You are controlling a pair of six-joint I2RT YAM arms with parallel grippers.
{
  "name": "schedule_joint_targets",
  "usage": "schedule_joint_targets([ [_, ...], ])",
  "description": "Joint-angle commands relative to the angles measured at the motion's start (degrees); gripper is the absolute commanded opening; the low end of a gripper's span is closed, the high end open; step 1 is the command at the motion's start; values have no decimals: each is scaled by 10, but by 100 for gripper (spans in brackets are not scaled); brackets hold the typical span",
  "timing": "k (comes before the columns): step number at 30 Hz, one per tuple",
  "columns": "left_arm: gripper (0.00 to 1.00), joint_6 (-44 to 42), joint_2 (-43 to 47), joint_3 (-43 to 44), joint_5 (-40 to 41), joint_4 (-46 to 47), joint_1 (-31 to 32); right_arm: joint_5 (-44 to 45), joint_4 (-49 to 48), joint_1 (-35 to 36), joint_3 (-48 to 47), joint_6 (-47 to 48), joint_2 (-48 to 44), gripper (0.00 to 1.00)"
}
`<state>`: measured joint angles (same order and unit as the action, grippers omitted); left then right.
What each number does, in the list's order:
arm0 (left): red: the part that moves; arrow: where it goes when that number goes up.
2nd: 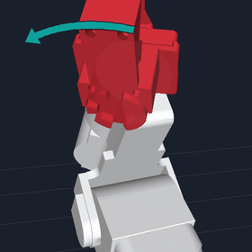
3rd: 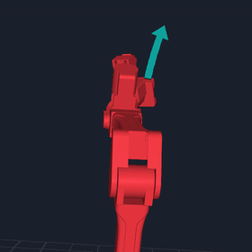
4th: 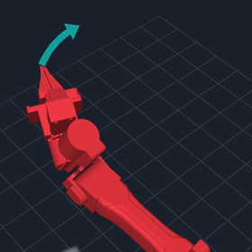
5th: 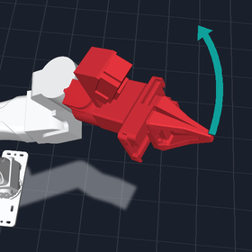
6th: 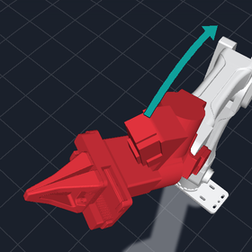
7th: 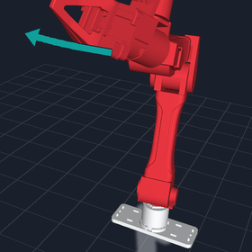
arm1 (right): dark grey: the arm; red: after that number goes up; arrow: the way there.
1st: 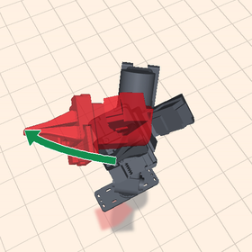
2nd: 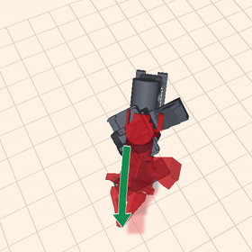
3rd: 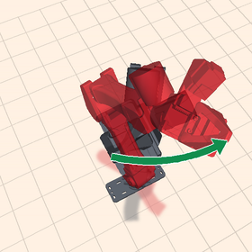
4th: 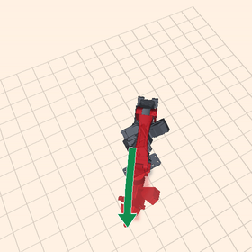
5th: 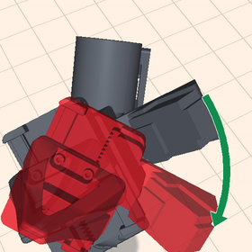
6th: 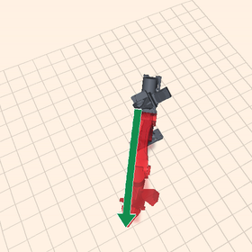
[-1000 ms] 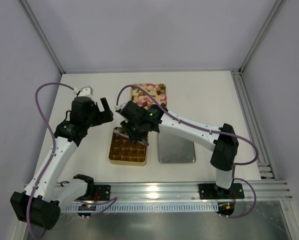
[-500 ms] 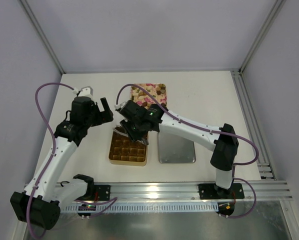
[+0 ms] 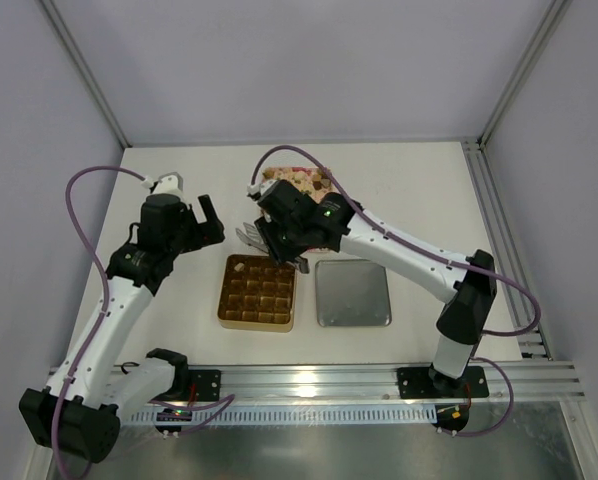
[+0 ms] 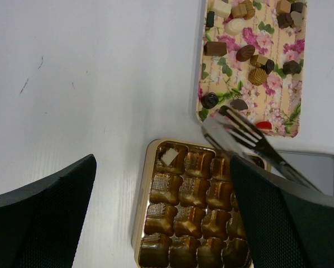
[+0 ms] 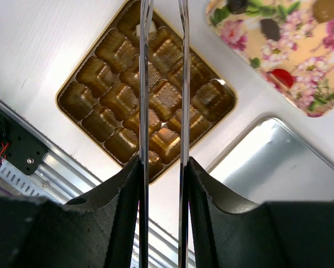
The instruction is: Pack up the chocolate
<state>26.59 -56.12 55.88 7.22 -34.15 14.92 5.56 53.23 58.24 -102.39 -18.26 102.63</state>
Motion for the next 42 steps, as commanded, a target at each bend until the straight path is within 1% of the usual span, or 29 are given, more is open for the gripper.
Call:
schedule_joint_targets([
  [1,100,0,15,1,14,7,-1,24,-4,-31,12,9,-57,39],
  [3,100,0,14,0,14,8,-1,26,-6,-51,26,15,-64,39],
  [7,100,0,12,1,12,8,-1,26,-17,-116,48,25,-71,39],
  [13,100,0,7,0,10,8,-1,11,-30,-186,33,46,-24,39],
  [18,100,0,7,1,12,8,-1,4,-23,-203,-10,55,44,39],
  [22,100,0,7,0,14,8,-1,3,-15,-206,-31,62,72,39],
  [31,100,-1,4,0,15,8,-1,-10,-19,-206,-18,67,76,40],
  [42,100,0,1,1,13,8,-1,-19,-24,-205,10,61,52,40],
])
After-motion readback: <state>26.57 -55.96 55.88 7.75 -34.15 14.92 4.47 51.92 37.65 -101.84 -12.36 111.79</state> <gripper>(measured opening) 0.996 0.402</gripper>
